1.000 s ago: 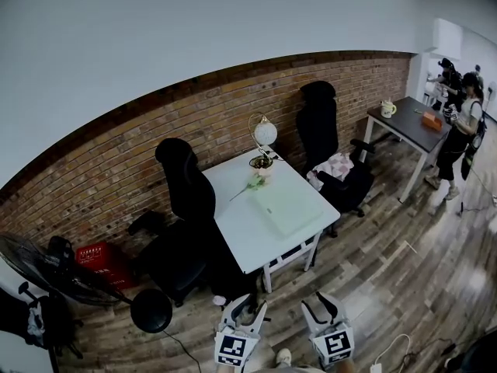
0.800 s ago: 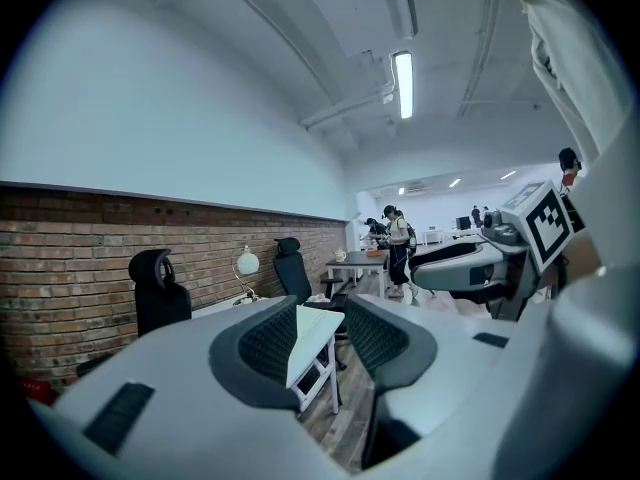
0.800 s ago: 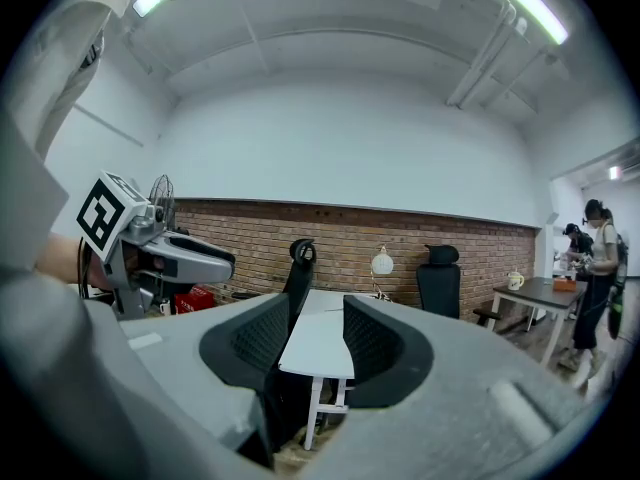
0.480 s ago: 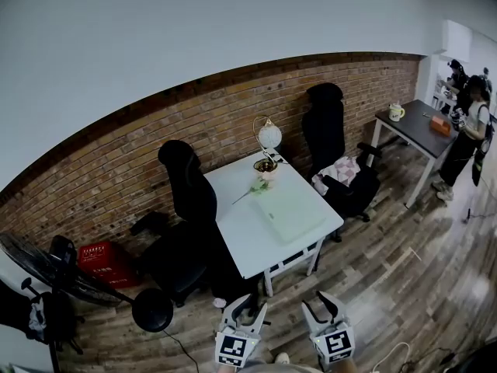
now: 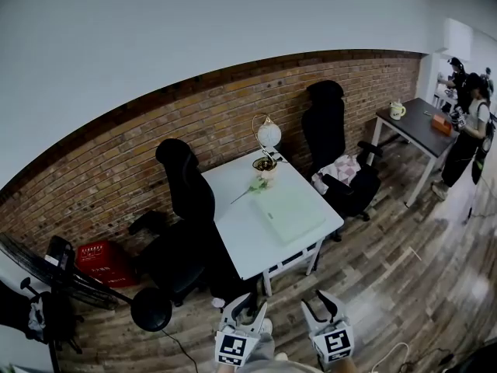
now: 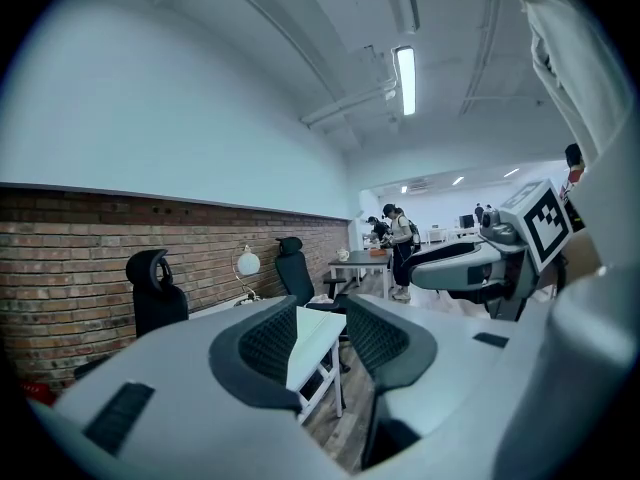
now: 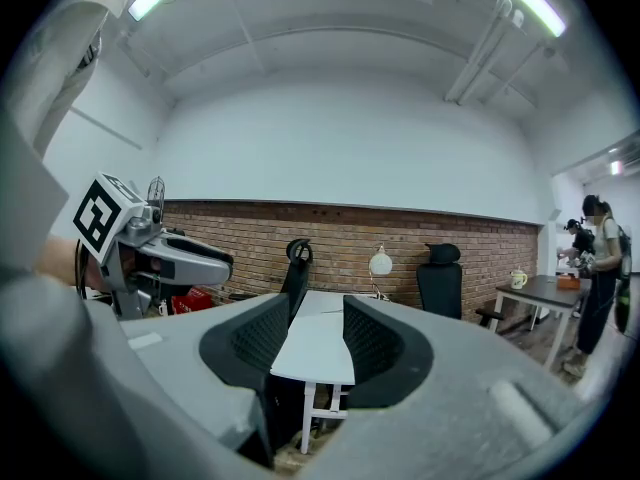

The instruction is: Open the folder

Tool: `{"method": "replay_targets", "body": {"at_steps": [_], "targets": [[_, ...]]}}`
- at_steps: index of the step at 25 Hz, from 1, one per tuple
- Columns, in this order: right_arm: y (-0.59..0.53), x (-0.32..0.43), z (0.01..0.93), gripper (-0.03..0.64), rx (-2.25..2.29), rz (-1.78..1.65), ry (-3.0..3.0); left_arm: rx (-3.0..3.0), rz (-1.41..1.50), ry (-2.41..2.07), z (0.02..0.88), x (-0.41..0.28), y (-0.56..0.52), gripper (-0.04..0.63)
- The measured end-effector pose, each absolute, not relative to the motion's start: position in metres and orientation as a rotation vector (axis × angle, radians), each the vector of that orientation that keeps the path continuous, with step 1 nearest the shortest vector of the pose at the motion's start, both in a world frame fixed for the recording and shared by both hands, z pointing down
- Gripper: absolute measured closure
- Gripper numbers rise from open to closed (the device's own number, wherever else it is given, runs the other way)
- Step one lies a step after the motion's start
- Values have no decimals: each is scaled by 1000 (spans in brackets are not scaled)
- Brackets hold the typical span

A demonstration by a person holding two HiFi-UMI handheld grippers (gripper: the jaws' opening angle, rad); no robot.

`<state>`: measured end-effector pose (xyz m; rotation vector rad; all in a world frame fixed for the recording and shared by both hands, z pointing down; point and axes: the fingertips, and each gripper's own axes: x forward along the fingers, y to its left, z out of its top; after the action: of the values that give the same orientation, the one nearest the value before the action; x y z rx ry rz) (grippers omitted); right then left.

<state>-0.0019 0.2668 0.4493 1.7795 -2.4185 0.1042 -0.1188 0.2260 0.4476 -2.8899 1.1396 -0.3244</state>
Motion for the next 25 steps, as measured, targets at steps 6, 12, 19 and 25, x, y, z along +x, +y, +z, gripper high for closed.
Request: {"method": "replay_targets", "body": {"at_steps": [6, 12, 19, 25], "targets": [[255, 8, 452, 445, 1775, 36, -2413, -2878, -306, 1117, 450, -110, 213, 440], [235, 13, 455, 445, 1780, 42, -2405, -2903, -310, 1126, 453, -104, 194, 440], [201, 13, 455, 445, 1778, 33, -2395, -2911, -310, 1122, 454, -104, 159, 440], [171, 19, 458, 445, 1769, -30, -2382, -2893, -289, 1070, 457, -97, 128, 442]]}}
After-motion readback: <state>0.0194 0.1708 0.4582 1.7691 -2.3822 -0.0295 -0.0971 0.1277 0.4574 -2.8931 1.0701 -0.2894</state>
